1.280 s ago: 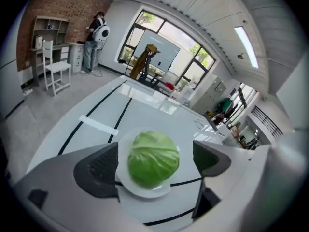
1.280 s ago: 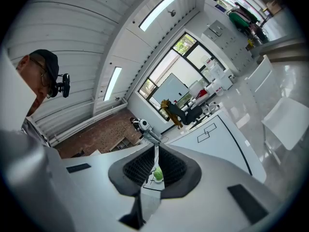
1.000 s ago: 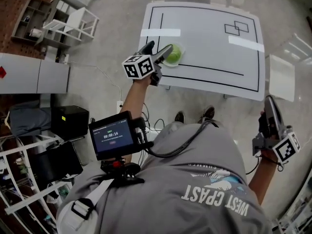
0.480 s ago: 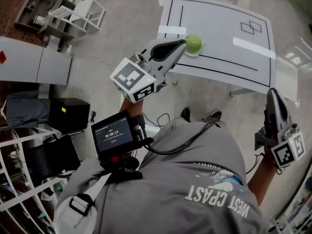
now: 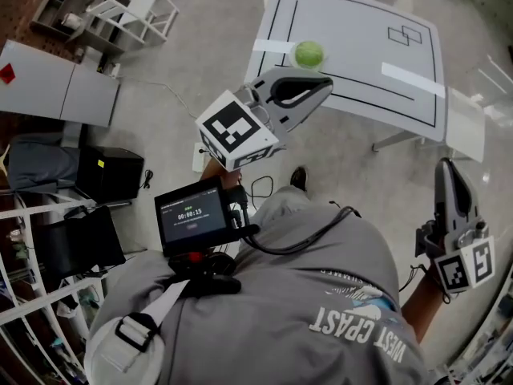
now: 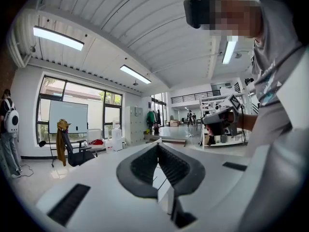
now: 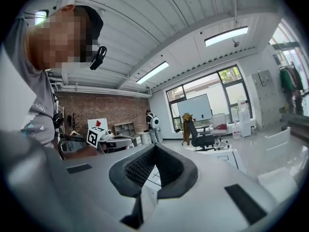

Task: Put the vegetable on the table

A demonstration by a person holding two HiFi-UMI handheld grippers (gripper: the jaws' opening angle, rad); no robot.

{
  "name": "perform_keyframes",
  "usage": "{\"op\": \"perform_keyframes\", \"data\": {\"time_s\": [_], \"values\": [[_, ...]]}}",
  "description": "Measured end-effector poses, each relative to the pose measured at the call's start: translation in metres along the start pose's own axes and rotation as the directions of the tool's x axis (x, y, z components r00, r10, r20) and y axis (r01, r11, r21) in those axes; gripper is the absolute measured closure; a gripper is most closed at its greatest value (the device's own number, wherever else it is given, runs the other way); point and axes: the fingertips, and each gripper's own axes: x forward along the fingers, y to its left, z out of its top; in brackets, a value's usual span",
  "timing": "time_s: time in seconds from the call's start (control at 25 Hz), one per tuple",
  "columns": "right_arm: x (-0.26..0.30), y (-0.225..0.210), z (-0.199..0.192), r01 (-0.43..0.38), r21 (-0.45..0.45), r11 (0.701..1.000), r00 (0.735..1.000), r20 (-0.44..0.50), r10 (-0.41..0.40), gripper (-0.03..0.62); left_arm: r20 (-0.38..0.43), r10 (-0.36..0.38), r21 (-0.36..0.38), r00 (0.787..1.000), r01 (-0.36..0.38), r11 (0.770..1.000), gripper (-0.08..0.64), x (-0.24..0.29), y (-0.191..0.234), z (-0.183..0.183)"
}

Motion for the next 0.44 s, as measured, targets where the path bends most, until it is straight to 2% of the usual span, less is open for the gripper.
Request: {"op": "perform_keyframes", "data": {"time_s": [0.08, 0.24, 0.28, 0.44], "values": [[-0.011, -0.021, 0.006, 0.004, 0.007, 1.0, 1.0, -0.007, -0.004, 0.586, -0.006, -0.019, -0.01, 1.0, 0.019, 1.0, 0.552, 0.028, -0.007, 0.007], [0.027, -0.115, 0.039, -0.008, 0.02, 1.0, 1.0, -0.015, 0.008, 0.586, -0.034, -0.037, -0.005, 0.999, 0.037, 0.999, 0.552, 0.126, 0.043, 0.02], [0.028, -0.129, 0.042, -0.006, 0.029, 1.0, 1.0, -0.014, 0.007, 0.586, -0.041, -0.049, 0.003, 0.998, 0.049, 0.999, 0.552, 0.144, 0.044, 0.022], [-0.024, -0.153, 0.03, 0.023, 0.071, 0.997, 1.0, -0.01, -0.022, 0.587, -0.05, -0.121, 0.05, 0.991, 0.123, 0.991, 0.552, 0.187, -0.009, 0.033]]}}
